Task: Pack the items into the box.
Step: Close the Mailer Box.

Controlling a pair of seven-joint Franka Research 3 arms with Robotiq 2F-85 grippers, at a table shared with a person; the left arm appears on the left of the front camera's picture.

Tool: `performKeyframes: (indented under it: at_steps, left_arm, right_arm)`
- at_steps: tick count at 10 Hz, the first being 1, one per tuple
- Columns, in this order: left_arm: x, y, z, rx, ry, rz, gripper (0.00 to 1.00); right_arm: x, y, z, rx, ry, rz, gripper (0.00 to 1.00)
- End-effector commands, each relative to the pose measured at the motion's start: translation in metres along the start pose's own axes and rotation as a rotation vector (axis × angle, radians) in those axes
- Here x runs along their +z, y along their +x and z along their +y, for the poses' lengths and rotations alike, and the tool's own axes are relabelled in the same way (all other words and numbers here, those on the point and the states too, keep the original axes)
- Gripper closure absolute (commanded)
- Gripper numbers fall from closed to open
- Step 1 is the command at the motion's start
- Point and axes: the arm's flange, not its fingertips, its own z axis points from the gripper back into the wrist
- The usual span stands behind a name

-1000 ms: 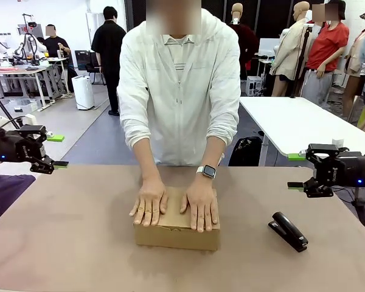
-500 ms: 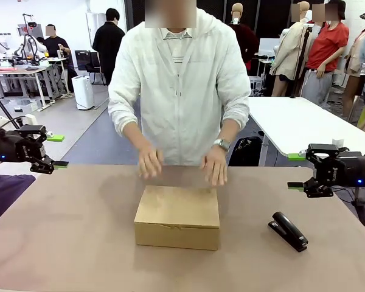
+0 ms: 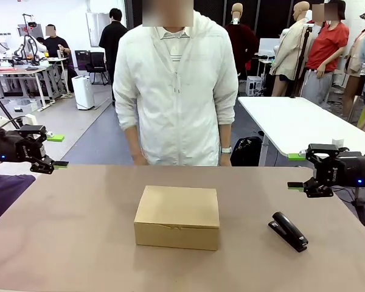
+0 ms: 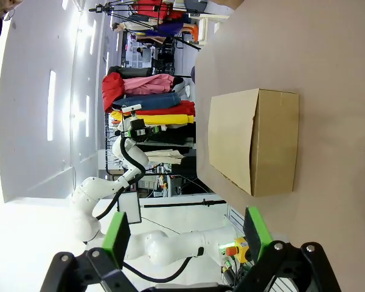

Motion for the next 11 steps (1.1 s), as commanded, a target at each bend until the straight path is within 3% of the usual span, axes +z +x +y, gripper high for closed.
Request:
performKeyframes:
  at_steps: [1,11]
  left_arm:
    - [0.0013,-0.0018,-0.001,-0.022,-0.019,-0.004,0.0]
    - [0.0013,-0.0018,-0.001,-0.022,-0.019,-0.004,0.0]
  right_arm:
    - [0.0001,0.0006,0.0027,0.01,-0.01,-0.012,0.0]
    - [0.0001,0.0006,0.0027,0.01,-0.01,-0.012,0.0]
